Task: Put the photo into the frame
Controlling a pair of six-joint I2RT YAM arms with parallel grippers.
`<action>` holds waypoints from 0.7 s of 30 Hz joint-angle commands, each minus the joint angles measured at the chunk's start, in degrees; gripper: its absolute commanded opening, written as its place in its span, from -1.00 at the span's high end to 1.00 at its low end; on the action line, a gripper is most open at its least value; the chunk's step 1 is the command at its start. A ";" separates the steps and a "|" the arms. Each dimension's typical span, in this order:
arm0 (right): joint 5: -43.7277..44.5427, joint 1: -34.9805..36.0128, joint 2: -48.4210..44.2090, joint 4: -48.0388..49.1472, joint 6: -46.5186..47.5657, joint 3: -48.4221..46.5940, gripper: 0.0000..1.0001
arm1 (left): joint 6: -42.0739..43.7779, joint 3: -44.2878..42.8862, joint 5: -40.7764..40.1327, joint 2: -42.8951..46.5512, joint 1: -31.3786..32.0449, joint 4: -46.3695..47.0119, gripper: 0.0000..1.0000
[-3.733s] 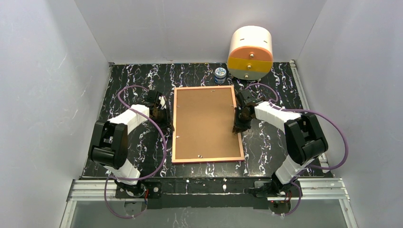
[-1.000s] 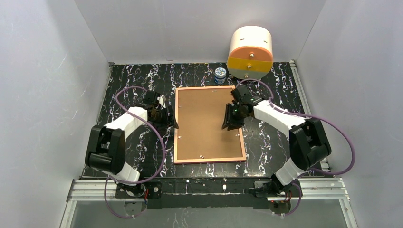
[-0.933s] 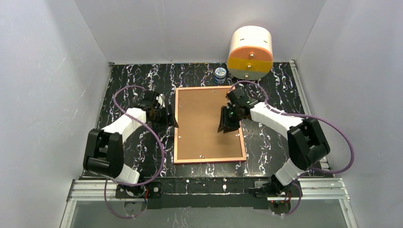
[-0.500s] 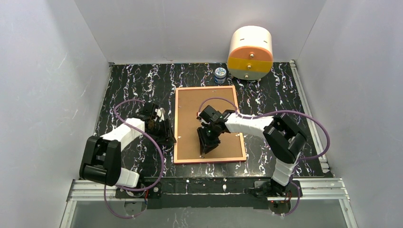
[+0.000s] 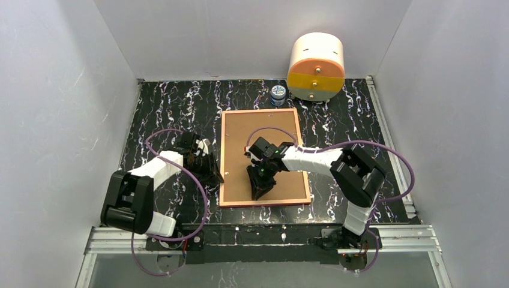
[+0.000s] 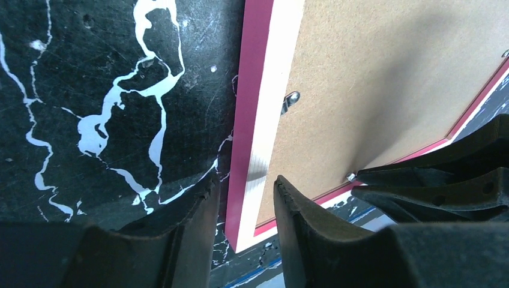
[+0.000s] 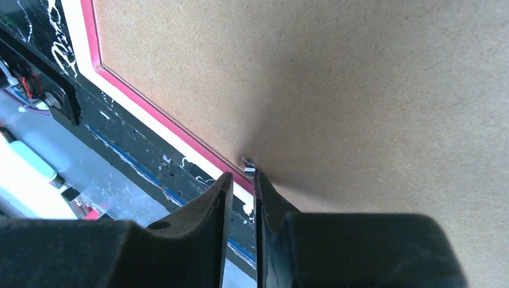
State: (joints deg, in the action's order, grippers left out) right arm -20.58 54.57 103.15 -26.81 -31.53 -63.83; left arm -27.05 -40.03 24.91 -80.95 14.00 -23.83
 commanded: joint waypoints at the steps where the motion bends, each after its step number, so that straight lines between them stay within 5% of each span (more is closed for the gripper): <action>1: -2.03 0.45 0.98 2.16 0.76 1.20 0.46 | -0.37 1.54 3.20 -0.43 -0.04 0.42 0.28; 14: -4.84 0.51 2.06 3.96 1.09 0.47 0.46 | -0.98 2.50 4.79 -1.11 -0.09 1.18 0.35; 21: 4.57 -1.79 -4.70 -0.36 -1.63 -1.21 0.27 | 0.64 -1.61 -2.94 1.55 -0.11 -2.98 0.19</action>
State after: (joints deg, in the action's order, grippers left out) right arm -23.40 54.33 103.83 -24.45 -32.03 -63.16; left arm -28.01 -38.13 26.79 -82.30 14.00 -23.00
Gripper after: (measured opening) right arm 0.336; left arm 0.362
